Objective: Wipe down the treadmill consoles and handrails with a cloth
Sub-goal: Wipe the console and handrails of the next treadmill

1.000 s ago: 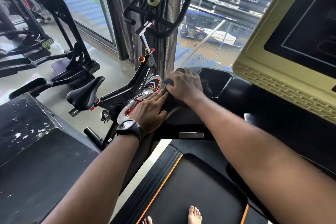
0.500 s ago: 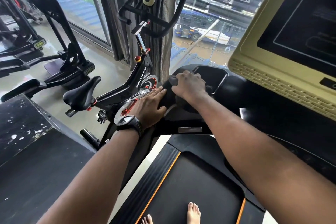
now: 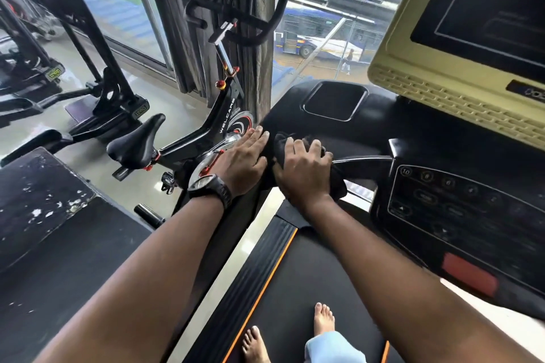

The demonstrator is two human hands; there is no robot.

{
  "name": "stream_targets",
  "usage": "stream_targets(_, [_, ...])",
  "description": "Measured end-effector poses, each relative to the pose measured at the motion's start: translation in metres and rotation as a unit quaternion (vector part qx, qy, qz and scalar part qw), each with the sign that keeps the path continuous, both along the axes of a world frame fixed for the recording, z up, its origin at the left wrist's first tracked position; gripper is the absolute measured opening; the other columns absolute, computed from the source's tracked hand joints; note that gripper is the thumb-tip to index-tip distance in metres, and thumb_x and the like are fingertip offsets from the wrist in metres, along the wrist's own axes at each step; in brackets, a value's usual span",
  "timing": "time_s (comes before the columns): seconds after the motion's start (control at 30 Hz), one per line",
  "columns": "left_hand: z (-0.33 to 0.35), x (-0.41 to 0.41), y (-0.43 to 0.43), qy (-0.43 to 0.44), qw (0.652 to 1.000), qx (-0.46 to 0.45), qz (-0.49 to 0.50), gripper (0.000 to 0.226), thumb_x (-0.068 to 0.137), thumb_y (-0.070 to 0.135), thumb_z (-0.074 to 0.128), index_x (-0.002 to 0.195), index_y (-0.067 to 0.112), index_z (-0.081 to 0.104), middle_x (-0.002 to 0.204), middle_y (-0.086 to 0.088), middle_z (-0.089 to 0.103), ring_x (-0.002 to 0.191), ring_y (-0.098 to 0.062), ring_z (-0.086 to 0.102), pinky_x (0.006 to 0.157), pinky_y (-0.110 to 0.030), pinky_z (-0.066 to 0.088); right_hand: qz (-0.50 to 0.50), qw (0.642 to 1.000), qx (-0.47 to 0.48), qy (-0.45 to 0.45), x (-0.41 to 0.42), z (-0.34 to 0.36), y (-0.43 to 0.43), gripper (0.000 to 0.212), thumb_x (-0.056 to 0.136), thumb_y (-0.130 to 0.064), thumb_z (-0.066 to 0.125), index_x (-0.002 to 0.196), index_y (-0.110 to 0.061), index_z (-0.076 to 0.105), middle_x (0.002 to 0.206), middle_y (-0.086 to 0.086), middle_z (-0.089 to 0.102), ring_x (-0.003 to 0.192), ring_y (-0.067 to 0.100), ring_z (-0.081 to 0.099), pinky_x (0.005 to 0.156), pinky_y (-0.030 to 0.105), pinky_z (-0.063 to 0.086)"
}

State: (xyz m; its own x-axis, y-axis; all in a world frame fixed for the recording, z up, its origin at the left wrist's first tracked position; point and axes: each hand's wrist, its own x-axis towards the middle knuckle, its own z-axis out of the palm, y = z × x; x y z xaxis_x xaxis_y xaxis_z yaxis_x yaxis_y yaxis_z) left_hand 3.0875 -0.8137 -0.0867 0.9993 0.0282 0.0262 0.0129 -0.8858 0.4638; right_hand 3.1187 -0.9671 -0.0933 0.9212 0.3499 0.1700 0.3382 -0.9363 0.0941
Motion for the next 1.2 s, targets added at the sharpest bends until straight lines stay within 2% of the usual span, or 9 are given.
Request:
stream_targets(0.17, [-0.002,-0.002,0.001,-0.014,1.000,0.021,-0.008,0.069,0.091,0.034,0.033,0.157,0.011,0.029,0.165,-0.010,0.021,0.154,-0.017,0.015,0.125,-0.029,0.010,0.049,0.999,-0.024,0.000,-0.005,0.002,-0.002,0.048,0.090,-0.053,0.046,0.099,-0.013,0.073,0.096,0.007,0.069,0.100,0.036,0.058,0.082,0.049,0.041])
stream_targets(0.23, [-0.003,-0.001,0.002,-0.022,0.999,0.025,-0.010,0.063,0.096,0.028,0.039,0.157,0.011,0.029,0.165,-0.010,0.022,0.153,-0.017,0.016,0.125,-0.030,0.011,0.041,0.998,-0.037,0.035,0.006,0.012,0.006,0.048,0.093,-0.054,0.043,0.104,-0.017,0.072,0.105,0.006,0.069,0.102,0.034,0.058,0.084,0.047,0.041])
stream_targets(0.33, [-0.004,-0.001,0.000,-0.034,0.999,0.026,-0.004,0.061,0.096,0.024,0.043,0.156,0.011,0.032,0.164,-0.010,0.025,0.153,-0.017,0.019,0.125,-0.030,0.014,0.001,0.997,-0.048,0.067,0.002,0.008,0.009,0.047,0.092,-0.051,0.046,0.105,-0.015,0.073,0.105,0.008,0.069,0.107,0.036,0.057,0.090,0.051,0.042])
stream_targets(0.43, [-0.002,-0.002,-0.001,-0.036,0.999,0.030,-0.004,0.067,0.090,0.030,0.036,0.155,0.011,0.034,0.163,-0.010,0.027,0.152,-0.017,0.021,0.124,-0.030,0.016,0.015,0.999,-0.047,0.018,-0.008,-0.003,-0.003,0.045,0.087,-0.051,0.051,0.090,-0.013,0.075,0.091,0.007,0.069,0.099,0.037,0.059,0.087,0.053,0.042])
stream_targets(0.6, [-0.003,-0.004,0.000,-0.050,0.998,0.035,0.000,0.060,0.097,0.023,0.044,0.155,0.012,0.034,0.163,-0.009,0.027,0.152,-0.016,0.021,0.123,-0.030,0.016,-0.020,0.992,-0.074,0.097,0.025,0.022,0.004,0.052,0.097,-0.053,0.037,0.111,-0.016,0.072,0.115,0.010,0.071,0.114,0.034,0.057,0.104,0.058,0.034])
stream_targets(0.77, [-0.002,-0.001,-0.001,-0.056,0.998,0.041,0.005,0.061,0.095,0.026,0.043,0.154,0.013,0.037,0.162,-0.008,0.030,0.151,-0.016,0.024,0.123,-0.032,0.020,0.026,0.999,-0.028,-0.026,-0.009,-0.011,-0.018,0.046,0.087,-0.053,0.050,0.090,-0.012,0.072,0.089,0.006,0.069,0.101,0.035,0.058,0.087,0.051,0.039])
stream_targets(0.97, [0.000,-0.004,-0.004,-0.062,0.997,0.043,-0.003,0.059,0.097,0.018,0.045,0.154,0.010,0.035,0.162,-0.011,0.029,0.152,-0.019,0.023,0.122,-0.030,0.015,-0.013,0.991,-0.063,0.117,0.035,0.026,-0.004,0.058,0.094,-0.062,0.039,0.115,-0.018,0.070,0.116,0.009,0.070,0.114,0.032,0.059,0.093,0.045,0.041])
stream_targets(1.1, [0.001,-0.002,-0.002,-0.045,0.999,0.027,-0.007,0.061,0.095,0.020,0.039,0.155,0.009,0.034,0.163,-0.012,0.027,0.152,-0.019,0.021,0.122,-0.028,0.012,0.018,0.999,-0.022,-0.030,-0.005,-0.006,-0.024,0.050,0.092,-0.056,0.046,0.093,-0.013,0.071,0.094,0.007,0.069,0.101,0.035,0.057,0.087,0.051,0.040])
stream_targets(1.2, [0.002,-0.002,-0.001,-0.040,0.999,0.026,-0.008,0.062,0.093,0.017,0.038,0.154,0.008,0.034,0.163,-0.012,0.027,0.152,-0.020,0.021,0.122,-0.028,0.012,0.017,0.999,-0.004,-0.029,0.001,-0.005,-0.016,0.051,0.091,-0.054,0.044,0.089,-0.013,0.074,0.091,0.007,0.070,0.095,0.034,0.058,0.084,0.049,0.039])
